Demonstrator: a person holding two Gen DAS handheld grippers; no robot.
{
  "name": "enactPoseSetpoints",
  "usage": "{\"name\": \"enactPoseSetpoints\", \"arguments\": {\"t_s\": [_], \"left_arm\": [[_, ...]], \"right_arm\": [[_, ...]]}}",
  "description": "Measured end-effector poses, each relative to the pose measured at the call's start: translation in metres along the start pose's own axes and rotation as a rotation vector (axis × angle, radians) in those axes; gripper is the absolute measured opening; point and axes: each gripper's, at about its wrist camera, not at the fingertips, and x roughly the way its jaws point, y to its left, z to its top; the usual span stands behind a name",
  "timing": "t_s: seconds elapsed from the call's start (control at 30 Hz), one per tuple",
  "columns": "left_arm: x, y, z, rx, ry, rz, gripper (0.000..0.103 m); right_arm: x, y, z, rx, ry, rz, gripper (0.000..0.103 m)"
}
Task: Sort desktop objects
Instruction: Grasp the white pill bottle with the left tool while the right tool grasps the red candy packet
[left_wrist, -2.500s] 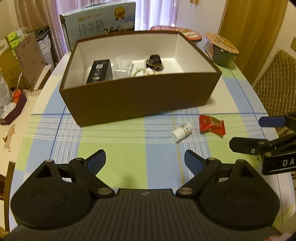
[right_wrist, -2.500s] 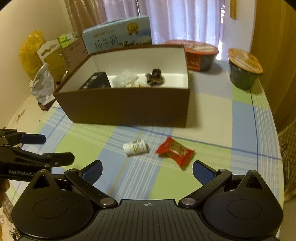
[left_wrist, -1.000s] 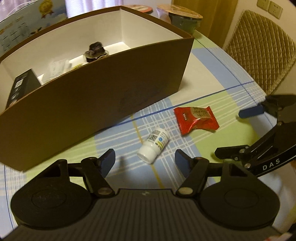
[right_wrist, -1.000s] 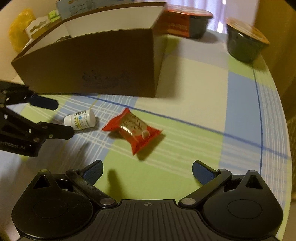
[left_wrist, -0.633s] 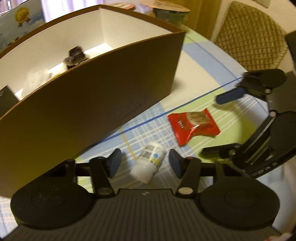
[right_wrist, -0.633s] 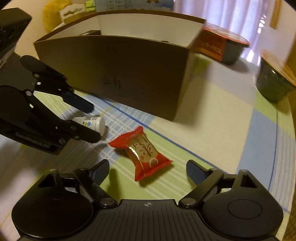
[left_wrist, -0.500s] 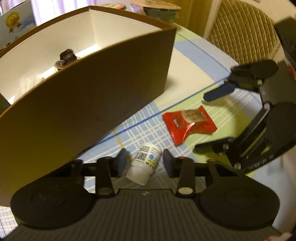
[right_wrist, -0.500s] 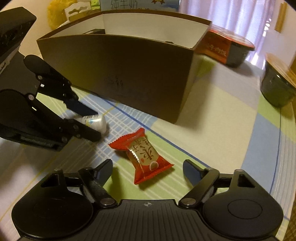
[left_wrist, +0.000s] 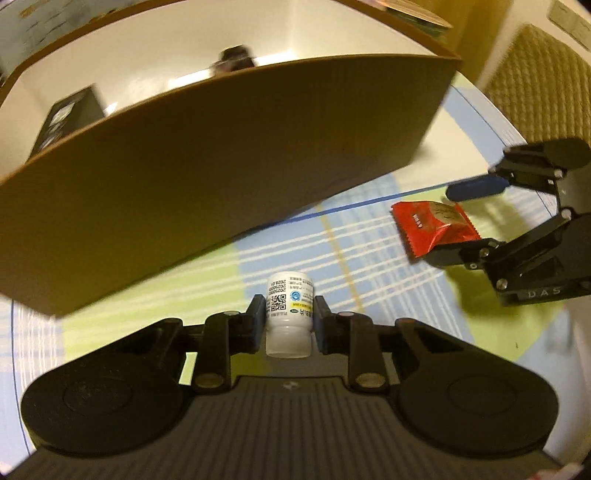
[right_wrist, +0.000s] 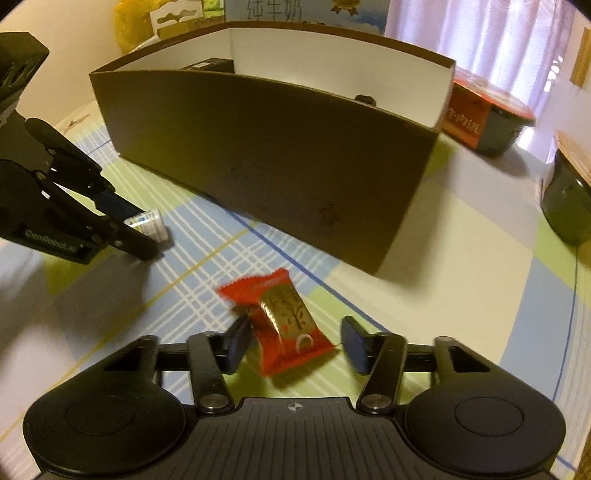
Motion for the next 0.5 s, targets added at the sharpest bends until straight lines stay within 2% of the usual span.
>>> {"name": "enactPoseSetpoints", "arguments": {"t_s": [0.07, 0.2, 0.27, 0.33, 0.5], "left_arm": [[-0.006, 0.007, -0.006, -0.028, 0.004, -0.001, 0.022], [-0.012, 0.012, -0.016, -0.059, 0.009, 0.005, 0.022], [-0.015, 0.014, -0.021, -0.073, 0.011, 0.002, 0.022], [-0.018, 0.016, -0.025, -0.087, 0.01, 0.002, 0.022], [-0.022, 0.022, -0.034, -0.113, 0.015, 0.009, 0.022]], "right_arm": [[0.0, 0.005, 0.001, -0.012, 0.015, 0.008, 0.034], [-0.004, 0.017, 0.002, -0.004, 0.068, 0.024, 0.035], [-0.008, 0.021, 0.002, 0.029, 0.085, 0.057, 0.039], [-0.015, 0.026, 0.003, 0.041, 0.055, 0.059, 0.06], [-0.012, 0.032, 0.011, 0.028, 0.038, 0.068, 0.063]]}}
